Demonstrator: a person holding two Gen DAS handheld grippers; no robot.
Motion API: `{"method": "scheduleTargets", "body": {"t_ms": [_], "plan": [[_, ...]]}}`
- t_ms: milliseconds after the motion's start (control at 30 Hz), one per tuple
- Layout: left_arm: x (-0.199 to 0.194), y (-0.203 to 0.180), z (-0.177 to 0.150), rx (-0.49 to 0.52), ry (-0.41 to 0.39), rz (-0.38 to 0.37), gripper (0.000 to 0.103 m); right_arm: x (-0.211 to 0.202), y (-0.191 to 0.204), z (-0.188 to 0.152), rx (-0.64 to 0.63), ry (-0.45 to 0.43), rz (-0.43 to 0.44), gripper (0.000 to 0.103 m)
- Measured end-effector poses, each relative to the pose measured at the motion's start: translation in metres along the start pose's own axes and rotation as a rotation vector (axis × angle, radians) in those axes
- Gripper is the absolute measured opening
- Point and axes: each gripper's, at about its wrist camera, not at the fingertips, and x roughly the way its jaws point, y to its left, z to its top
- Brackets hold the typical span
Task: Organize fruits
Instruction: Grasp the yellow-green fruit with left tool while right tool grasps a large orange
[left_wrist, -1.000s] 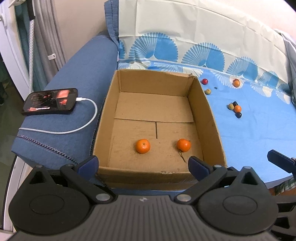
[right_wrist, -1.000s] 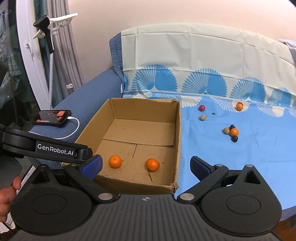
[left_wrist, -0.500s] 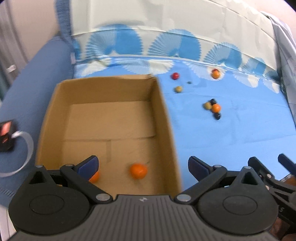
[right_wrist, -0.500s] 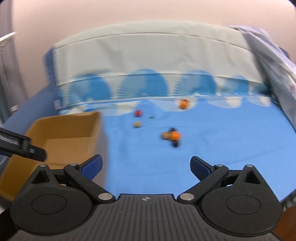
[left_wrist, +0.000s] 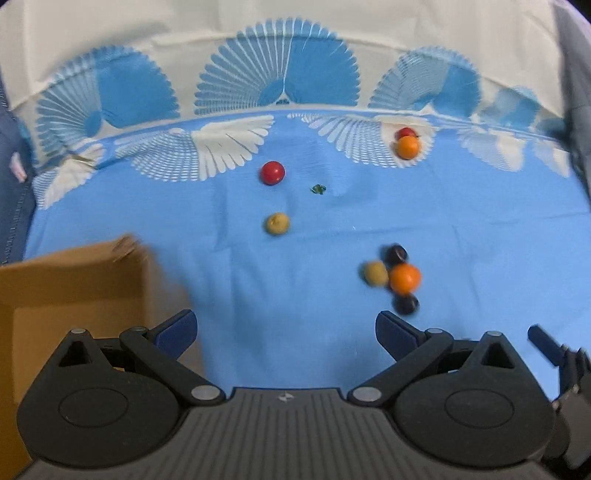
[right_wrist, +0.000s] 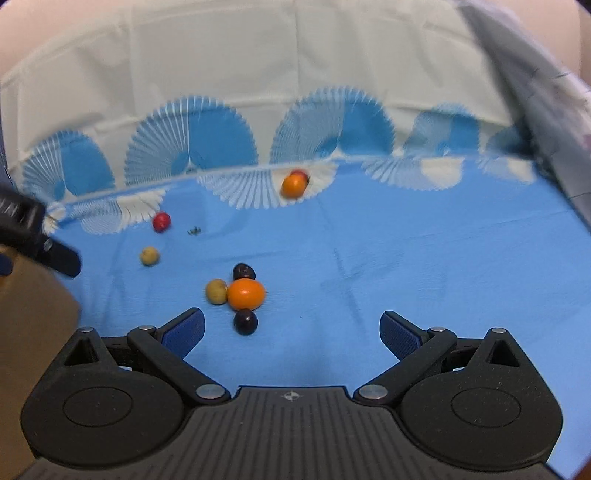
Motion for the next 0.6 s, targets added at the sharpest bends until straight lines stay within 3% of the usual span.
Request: {"method": "scheduleTargets", "body": {"t_ms": [200,467,567,600], "plan": [[0.081,0.002,0.043,-0.042,0.054,0.074,0.103,0.079,0.008,0.011,-0.058,0.088,0.028,0.1],[0.144,0.008,0.071,-0.05,0.098,0.122,0.103,0.13,0.02,0.014,-0.112,0.144,0.044,0.1],[0.164,0.016,0.078,-0.072,0.136,0.135,0.103,0.128,0.021,0.015,-0.12,0.128,0.073,0.086],[0.167,0.018,0.08,-0.08,0.147,0.128,0.102,0.126,0.022,0.015,-0.126,0.121,0.091,0.072]]}}
